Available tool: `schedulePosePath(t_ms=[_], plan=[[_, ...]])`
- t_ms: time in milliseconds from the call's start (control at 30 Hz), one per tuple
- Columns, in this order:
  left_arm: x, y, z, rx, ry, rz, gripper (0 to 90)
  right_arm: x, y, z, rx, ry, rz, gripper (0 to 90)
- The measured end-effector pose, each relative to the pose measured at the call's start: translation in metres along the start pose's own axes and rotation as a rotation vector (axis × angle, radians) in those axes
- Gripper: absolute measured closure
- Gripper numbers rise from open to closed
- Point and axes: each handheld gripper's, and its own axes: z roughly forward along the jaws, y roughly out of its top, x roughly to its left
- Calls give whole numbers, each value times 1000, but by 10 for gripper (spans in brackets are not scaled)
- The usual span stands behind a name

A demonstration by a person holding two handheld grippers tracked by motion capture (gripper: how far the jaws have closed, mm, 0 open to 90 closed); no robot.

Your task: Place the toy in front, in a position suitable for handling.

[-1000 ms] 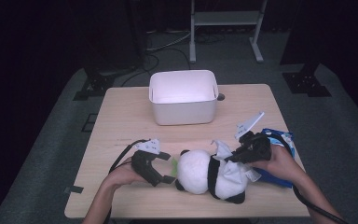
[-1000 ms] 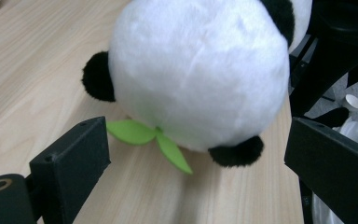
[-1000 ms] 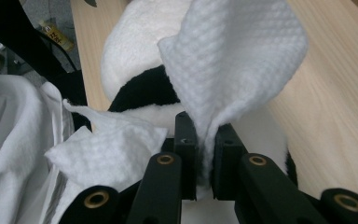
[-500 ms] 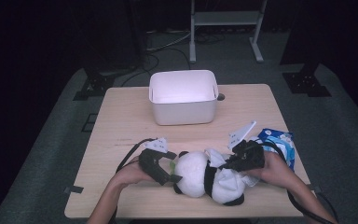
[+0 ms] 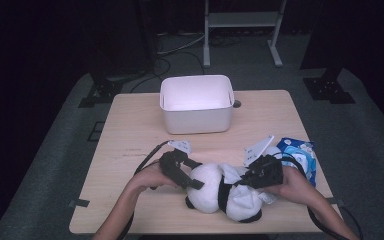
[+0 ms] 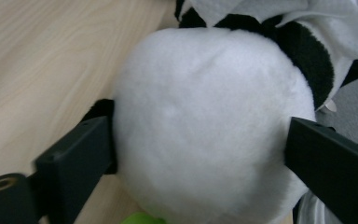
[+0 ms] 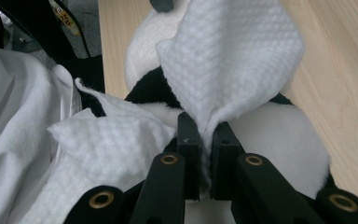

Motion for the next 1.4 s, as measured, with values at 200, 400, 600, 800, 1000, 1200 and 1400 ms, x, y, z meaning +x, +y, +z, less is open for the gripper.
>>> schedulePosePath(t_ms=[200,400,600,800,1000,1200,1400], plan=[[-1,-6,-1,-32,9,18,315,-3,1,-1,-8,4,8,845],[1,-8,-8,-55,39,19,370,-15,7,-5,-34,34,33,846],[7,-14,-28,-61,132,23,375,-27,29,4,-31,18,20,845],[8,-25,-47,-72,207,39,382,-37,57,13,-20,34,7,844],[1,-34,-49,-94,215,64,389,-49,76,16,-16,5,12,844],[1,-37,-52,-86,193,26,308,-51,76,30,13,33,20,845],[-1,-35,-58,-106,161,11,235,-42,71,32,18,27,-4,845]])
